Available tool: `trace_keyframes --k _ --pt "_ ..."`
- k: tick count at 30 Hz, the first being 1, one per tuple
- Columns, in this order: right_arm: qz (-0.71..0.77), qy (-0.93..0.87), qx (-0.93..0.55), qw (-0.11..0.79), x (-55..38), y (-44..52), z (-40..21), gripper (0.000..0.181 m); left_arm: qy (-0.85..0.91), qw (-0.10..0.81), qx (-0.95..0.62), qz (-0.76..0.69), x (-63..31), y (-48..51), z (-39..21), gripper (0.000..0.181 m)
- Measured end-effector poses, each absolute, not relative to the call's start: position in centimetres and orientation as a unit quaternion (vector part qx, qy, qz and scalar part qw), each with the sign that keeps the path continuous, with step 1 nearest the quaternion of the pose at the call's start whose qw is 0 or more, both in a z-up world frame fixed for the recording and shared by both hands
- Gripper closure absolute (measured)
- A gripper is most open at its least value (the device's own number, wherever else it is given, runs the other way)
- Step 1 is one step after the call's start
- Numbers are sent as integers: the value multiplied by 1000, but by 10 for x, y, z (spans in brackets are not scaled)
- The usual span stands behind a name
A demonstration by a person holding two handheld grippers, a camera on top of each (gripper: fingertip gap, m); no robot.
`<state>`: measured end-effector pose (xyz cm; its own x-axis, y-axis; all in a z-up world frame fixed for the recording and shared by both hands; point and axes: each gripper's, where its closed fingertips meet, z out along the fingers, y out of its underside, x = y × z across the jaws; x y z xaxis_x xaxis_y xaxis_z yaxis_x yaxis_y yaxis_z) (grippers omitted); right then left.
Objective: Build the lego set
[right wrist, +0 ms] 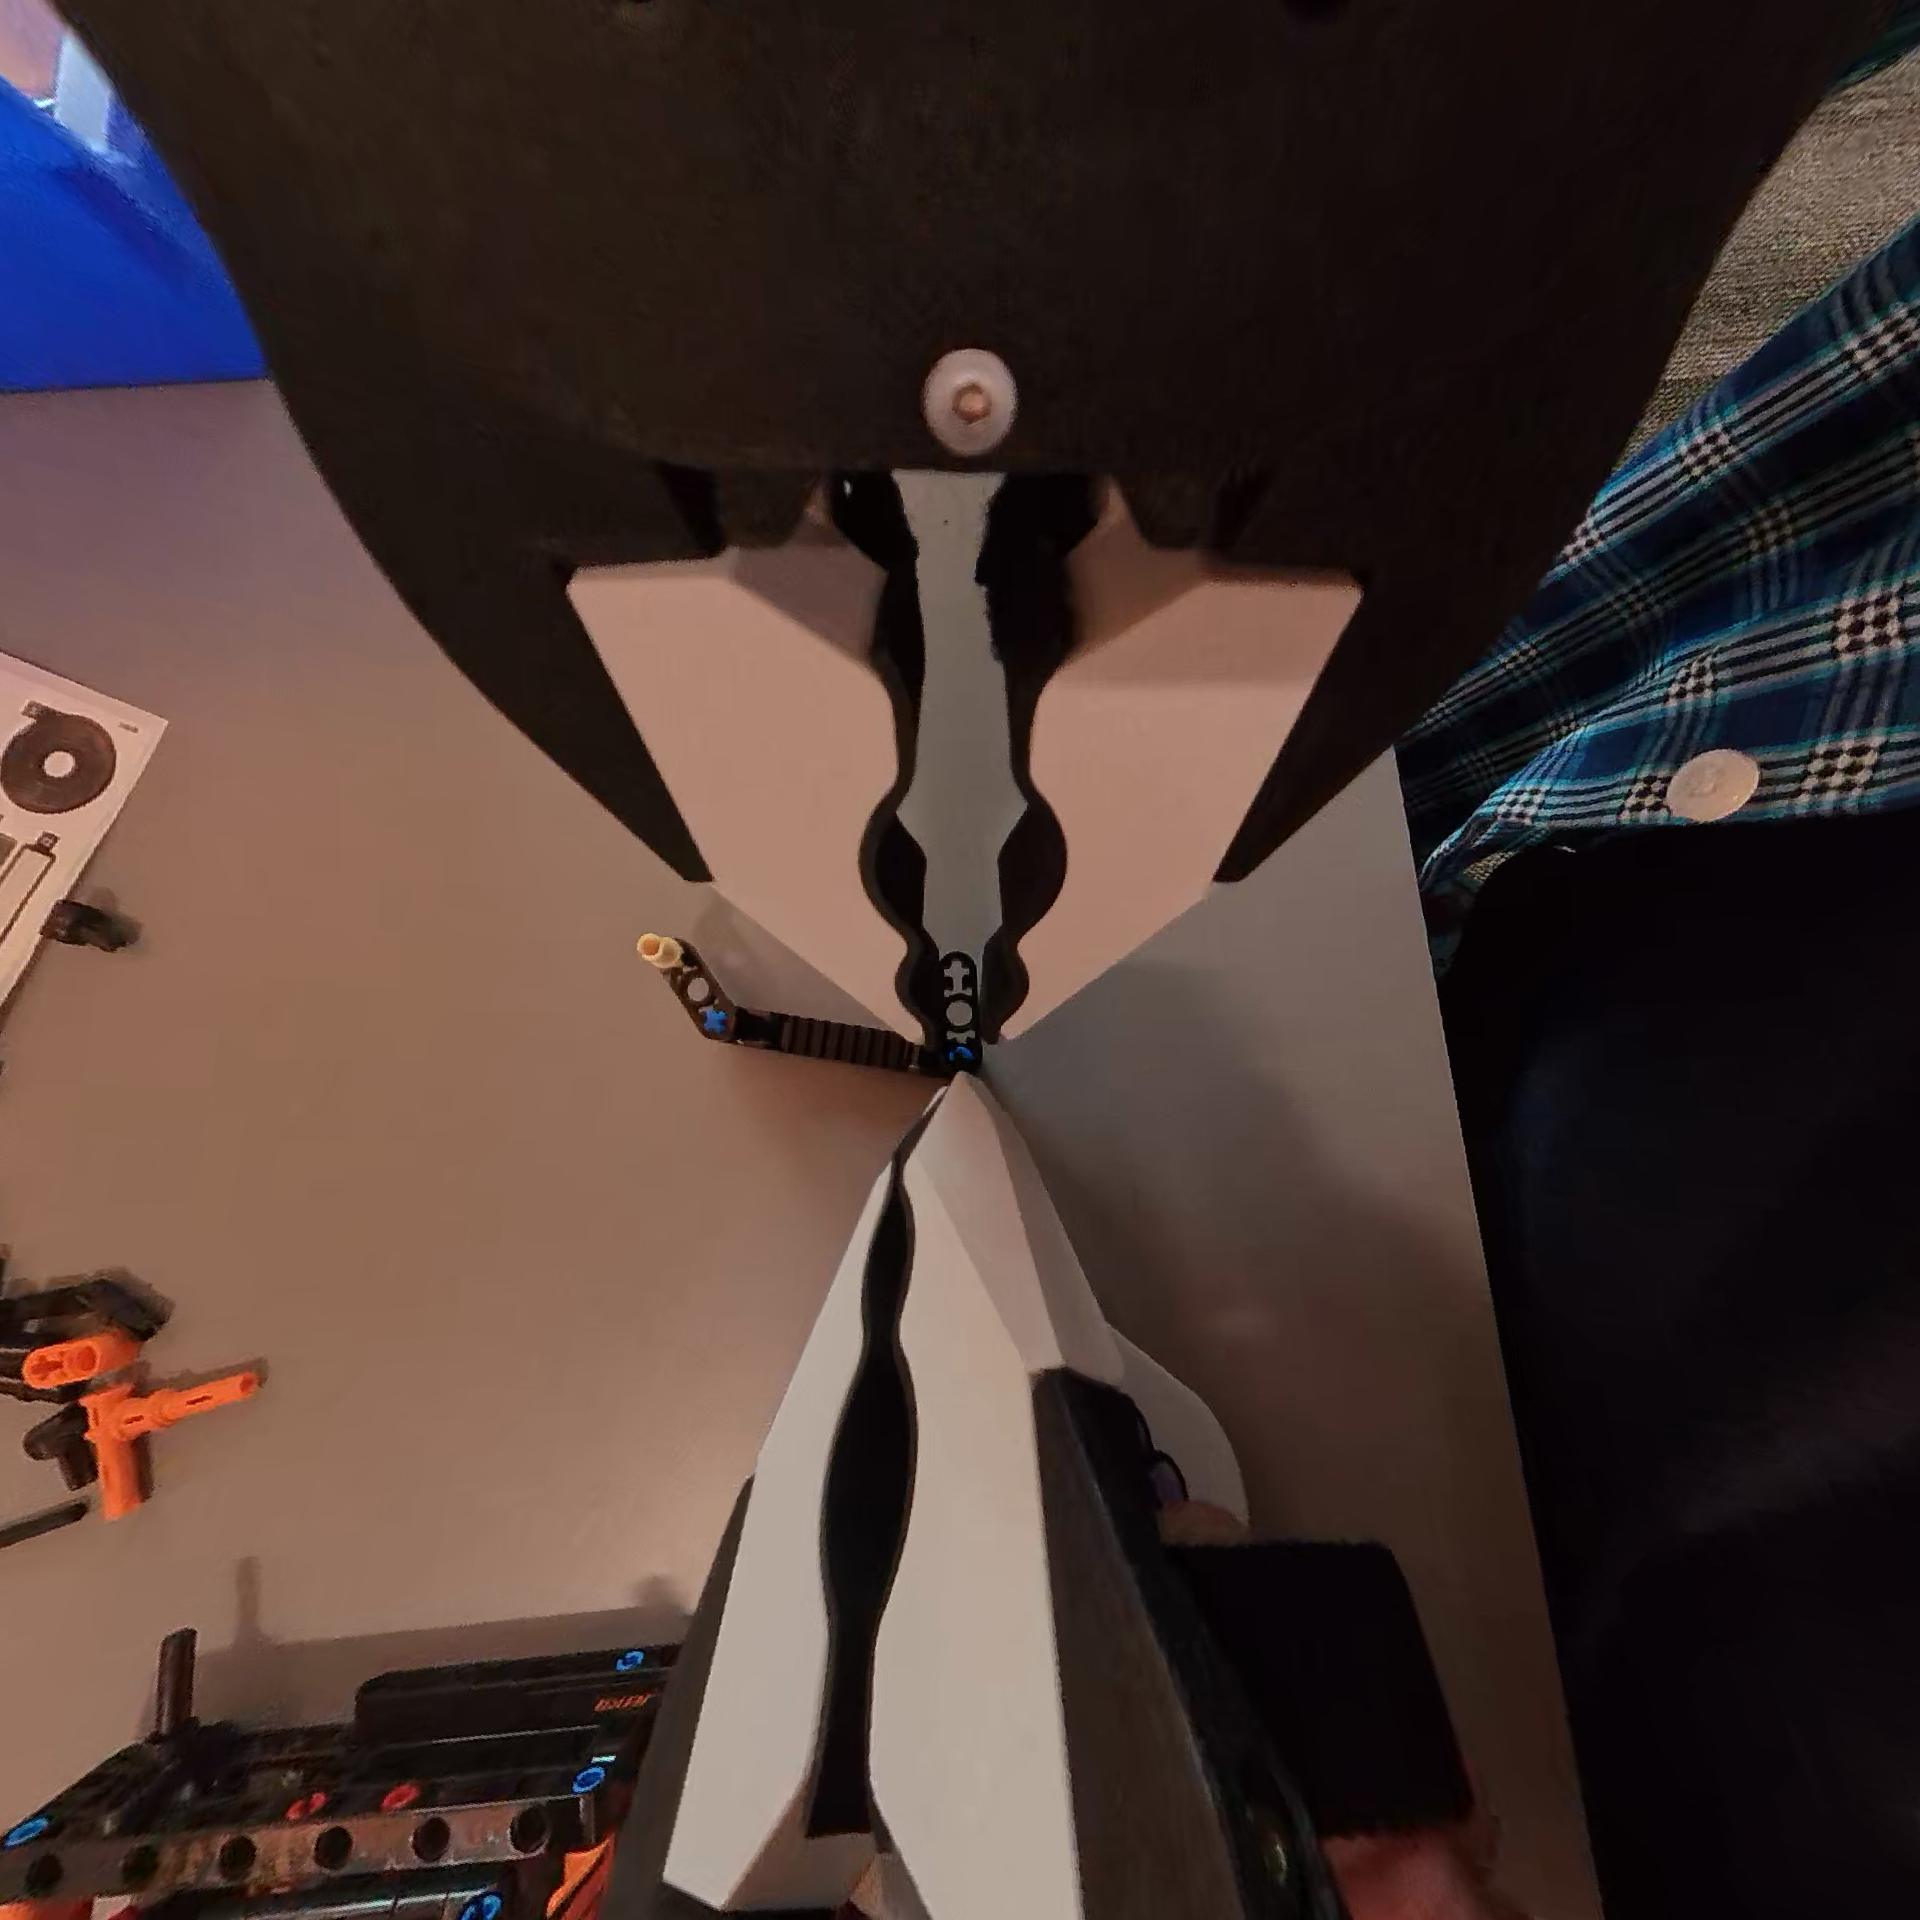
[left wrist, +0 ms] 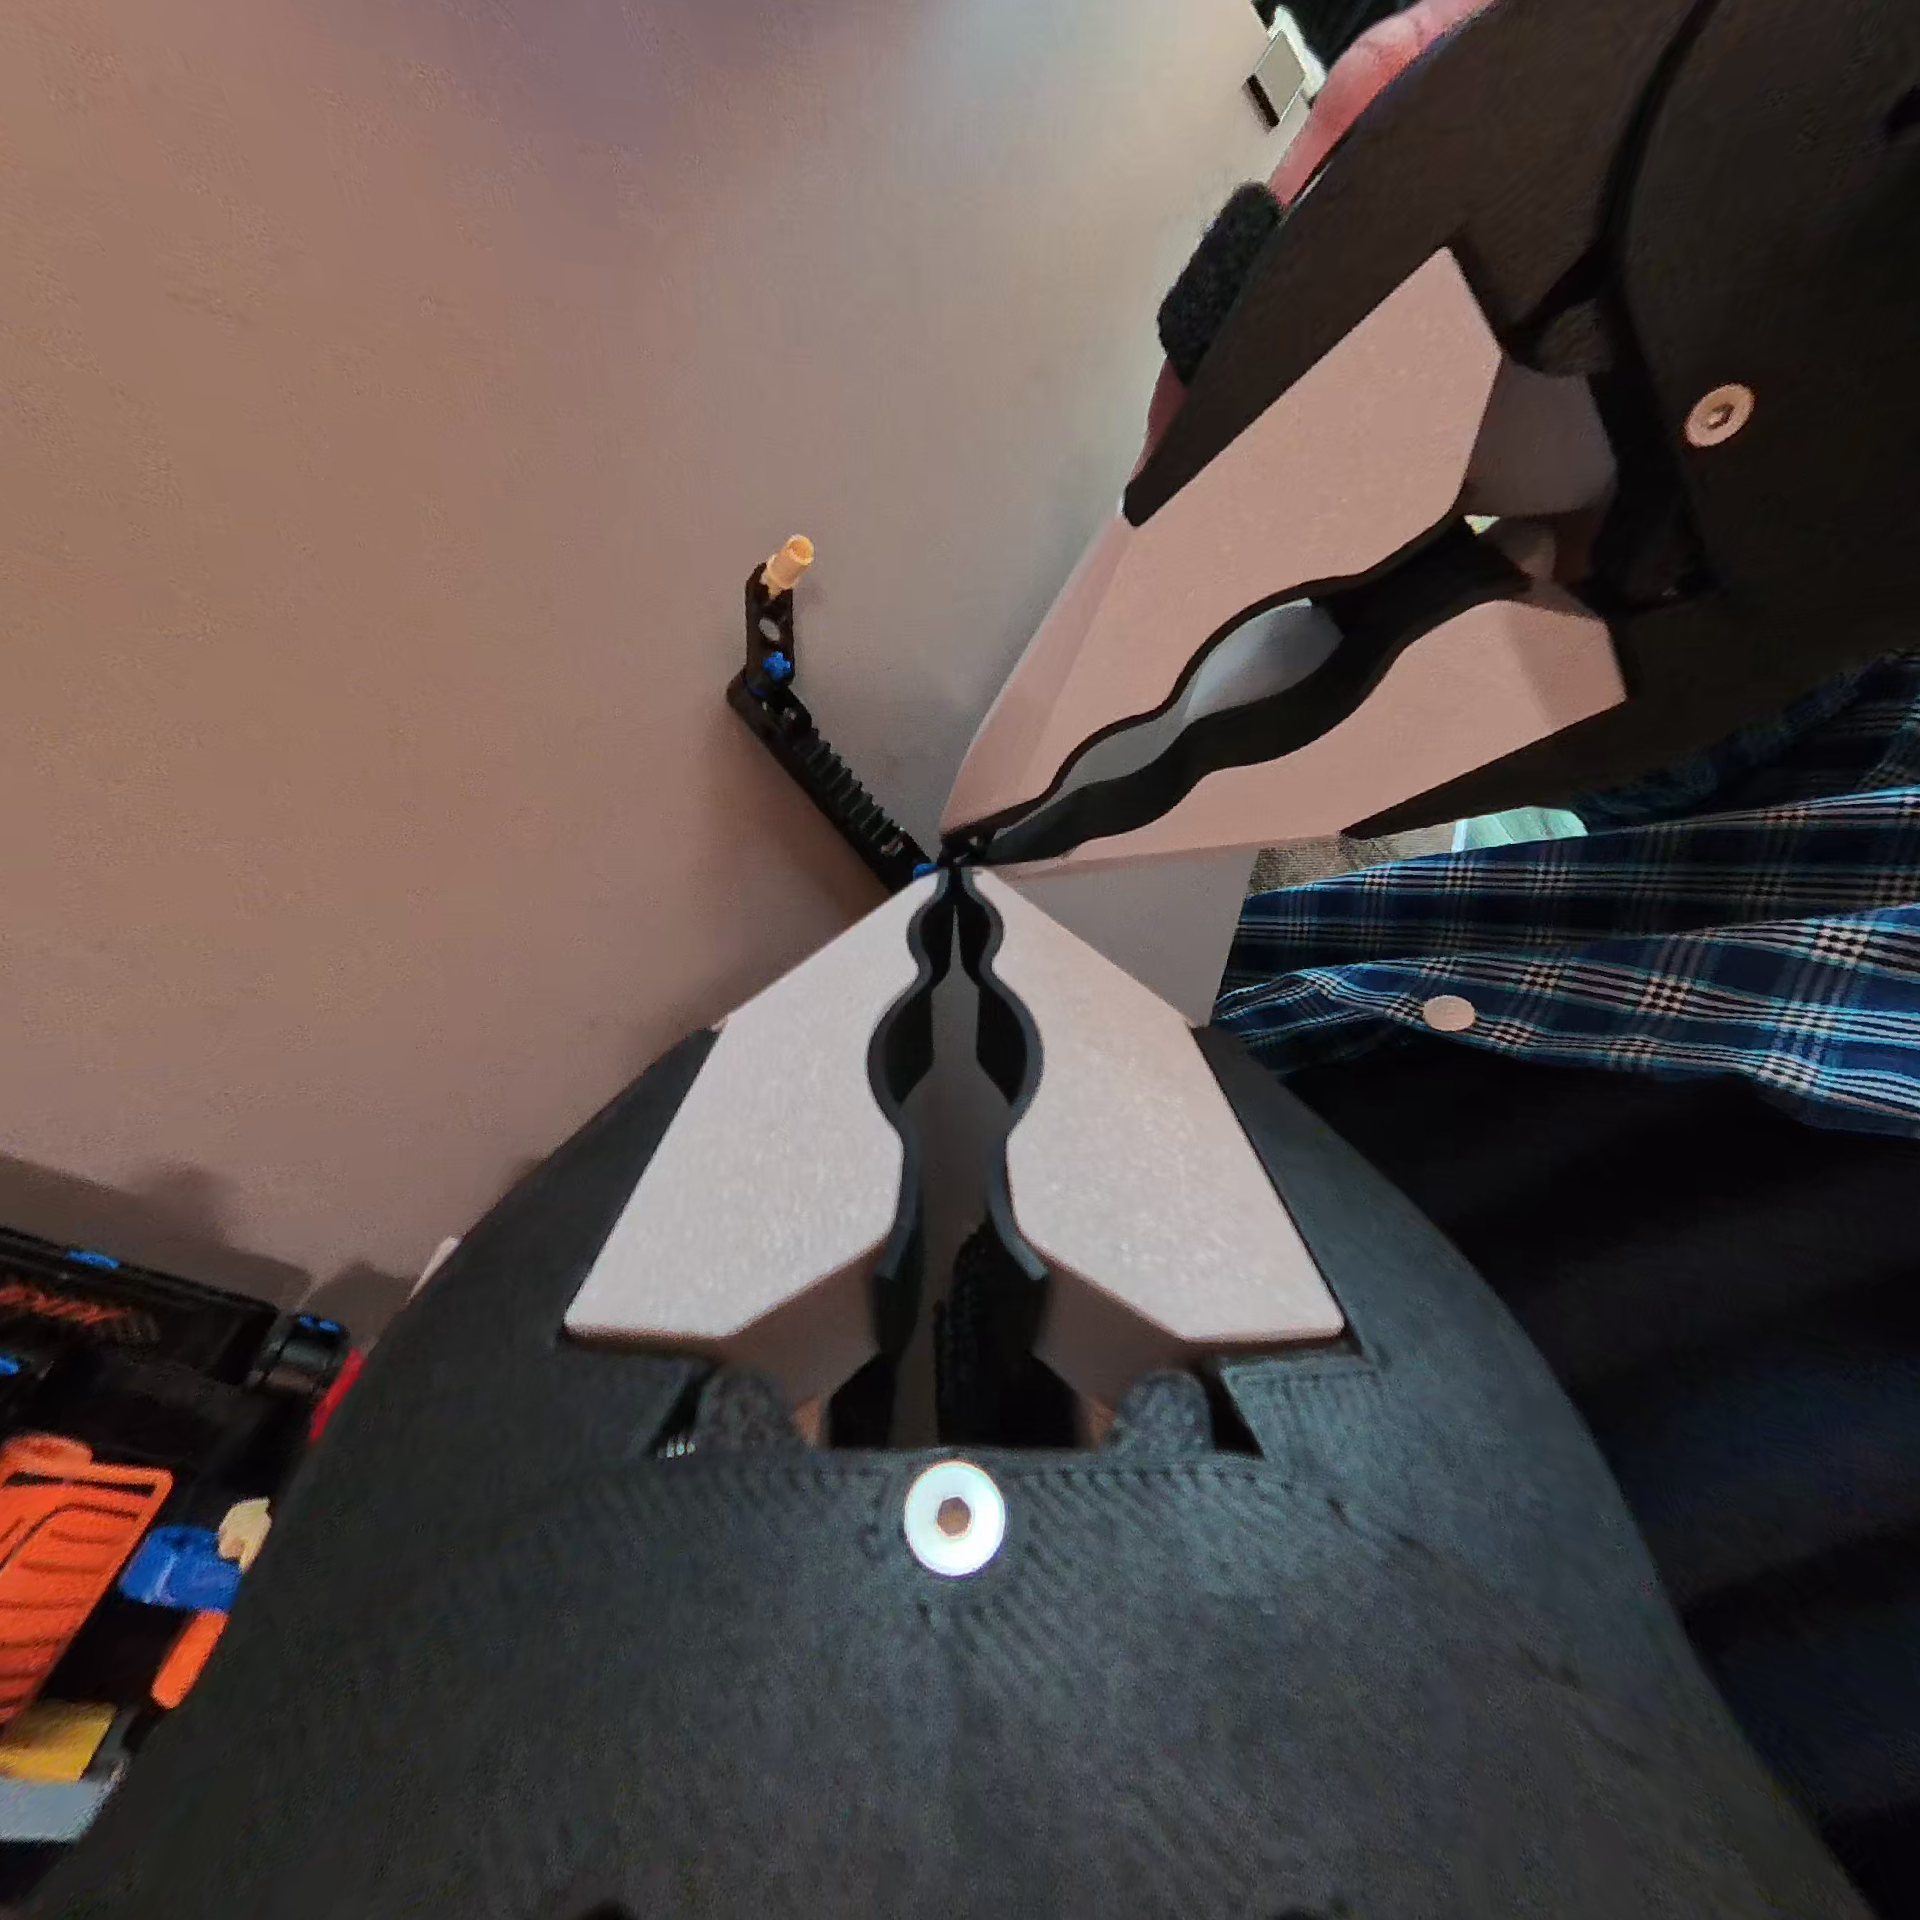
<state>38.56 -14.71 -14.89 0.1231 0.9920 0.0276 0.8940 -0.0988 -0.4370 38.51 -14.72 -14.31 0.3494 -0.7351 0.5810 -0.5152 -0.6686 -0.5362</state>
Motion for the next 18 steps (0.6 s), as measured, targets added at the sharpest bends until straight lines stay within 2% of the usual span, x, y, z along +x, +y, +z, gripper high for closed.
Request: trace_keyframes --k 1,18 --pt "139 -649 -727 177 385 -147 -149 177 385 129 -812 -420 385 -147 -144 181" --pt "140 -651 -725 174 384 -145 -150 177 381 123 -813 -422 384 -148 -145 181"
